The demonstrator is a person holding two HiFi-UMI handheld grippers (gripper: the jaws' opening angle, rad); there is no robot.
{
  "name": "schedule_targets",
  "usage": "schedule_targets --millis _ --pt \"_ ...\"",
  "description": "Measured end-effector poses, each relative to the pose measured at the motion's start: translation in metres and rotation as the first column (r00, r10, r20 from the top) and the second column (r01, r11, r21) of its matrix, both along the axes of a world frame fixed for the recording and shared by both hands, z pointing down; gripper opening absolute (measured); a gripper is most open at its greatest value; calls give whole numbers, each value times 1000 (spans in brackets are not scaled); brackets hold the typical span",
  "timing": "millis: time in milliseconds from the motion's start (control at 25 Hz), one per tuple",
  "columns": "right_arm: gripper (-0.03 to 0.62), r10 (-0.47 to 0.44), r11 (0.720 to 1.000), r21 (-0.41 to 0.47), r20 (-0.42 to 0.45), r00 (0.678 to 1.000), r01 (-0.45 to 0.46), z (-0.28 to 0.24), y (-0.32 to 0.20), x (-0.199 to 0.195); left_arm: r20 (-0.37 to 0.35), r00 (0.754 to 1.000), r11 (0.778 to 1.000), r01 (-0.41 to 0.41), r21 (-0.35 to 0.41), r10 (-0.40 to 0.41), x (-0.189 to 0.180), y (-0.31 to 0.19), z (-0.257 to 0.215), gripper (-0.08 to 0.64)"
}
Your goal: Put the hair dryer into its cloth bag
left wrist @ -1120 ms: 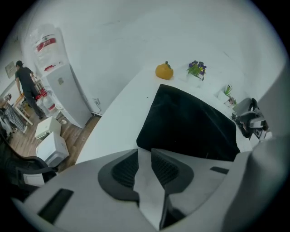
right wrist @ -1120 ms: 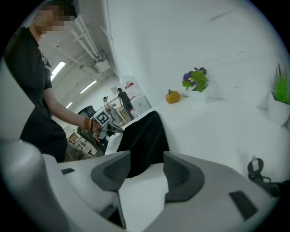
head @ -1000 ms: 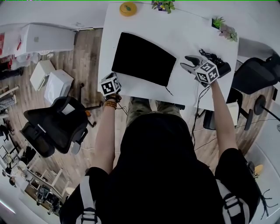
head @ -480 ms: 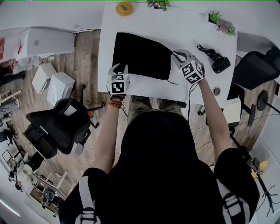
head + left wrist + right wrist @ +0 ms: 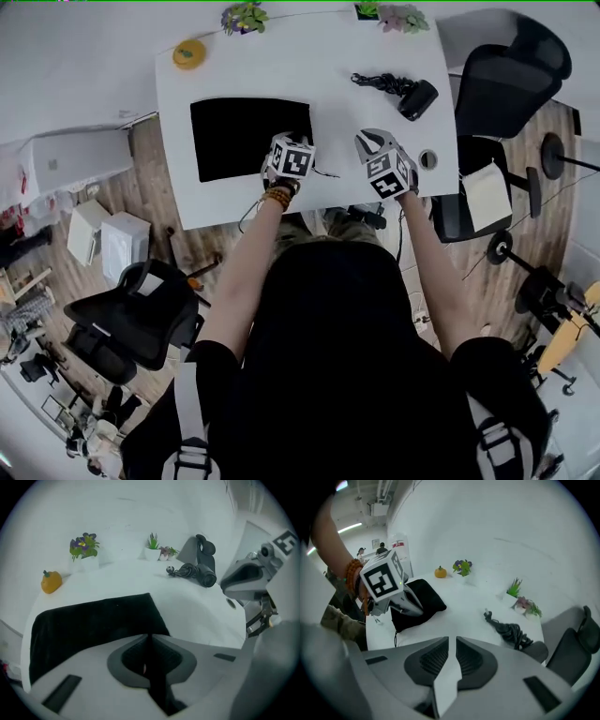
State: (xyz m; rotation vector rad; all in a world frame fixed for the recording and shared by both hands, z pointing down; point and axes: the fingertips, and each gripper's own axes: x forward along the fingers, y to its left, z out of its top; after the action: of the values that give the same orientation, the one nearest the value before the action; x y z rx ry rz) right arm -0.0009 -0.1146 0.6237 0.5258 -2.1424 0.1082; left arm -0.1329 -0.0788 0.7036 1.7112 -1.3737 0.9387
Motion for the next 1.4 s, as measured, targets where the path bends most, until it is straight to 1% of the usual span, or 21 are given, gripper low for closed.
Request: schedule_targets --millis 40,200,400,520,560,640,680,760,800,840,880,960,1000,1040,1080,1120,1160,1200,1240,1320,1400 --pt "54 14 1000 -18 8 1000 -14 4 6 9 -5 1000 1000 6 0 -6 -2 0 -3 40" --pt "54 56 993 -106 96 994 -46 14 25 16 -160 987 996 46 78 -33 -1 4 -35 31" --pt "54 105 962 -272 283 953 -25 15 37 -26 -223 968 980 145 134 -113 -12 25 -78 29" --pt "55 133 939 -343 351 927 -5 17 36 -58 -281 947 968 201 148 -154 -15 33 -97 30" --pt "81 131 932 -363 361 923 10 19 37 -69 -299 942 967 206 152 -153 -16 35 -103 31" --pt "228 107 922 -385 356 928 41 26 39 -87 -340 931 967 196 162 -132 -13 38 -118 29" --pt "238 89 923 -381 342 935 52 30 38 -94 -365 924 968 185 167 -114 -11 40 -125 29" --pt "238 34 941 -331 299 953 70 40 34 -103 -403 911 971 166 174 -84 -7 45 -139 29" --pt "214 -6 956 -282 271 962 86 43 30 -105 -408 910 971 160 175 -77 -7 48 -143 29" --pt "123 -49 970 -221 244 969 105 41 24 -106 -403 912 972 156 173 -75 -8 50 -145 29" --pt "60 -84 980 -159 226 970 122 35 16 -106 -389 918 975 150 166 -75 -11 52 -144 29" --pt "52 -144 987 -38 229 963 156 7 1 -108 -339 938 982 120 143 -65 -16 56 -138 29" --pt "52 -194 981 47 226 955 189 -12 -5 -110 -313 948 986 98 133 -52 -18 58 -134 29" --pt "52 -268 957 162 194 944 239 -29 -9 -111 -293 956 989 76 126 -37 -17 58 -131 30" --pt "52 -351 907 292 125 928 304 -44 -12 -112 -283 959 991 61 122 -25 -16 58 -129 31" --pt "52 -420 837 402 37 907 371 -52 -14 -112 -286 958 991 55 121 -18 -13 56 -127 29" --pt "52 -463 775 466 -40 886 426 -55 -15 -110 -299 954 991 58 123 -18 -9 54 -127 29" --pt "52 -481 750 475 -86 872 460 -51 -16 -107 -320 947 990 66 126 -22 -6 52 -128 29" --pt "54 -481 763 440 -101 871 473 -41 -18 -101 -344 938 989 77 127 -29 -2 49 -129 29" --pt "86 -443 838 312 -86 892 447 -16 -22 -81 -405 913 987 104 122 -46 7 43 -130 29" --pt "225 -391 888 219 -99 915 404 2 -27 -53 -465 884 986 123 108 -59 15 37 -129 29"
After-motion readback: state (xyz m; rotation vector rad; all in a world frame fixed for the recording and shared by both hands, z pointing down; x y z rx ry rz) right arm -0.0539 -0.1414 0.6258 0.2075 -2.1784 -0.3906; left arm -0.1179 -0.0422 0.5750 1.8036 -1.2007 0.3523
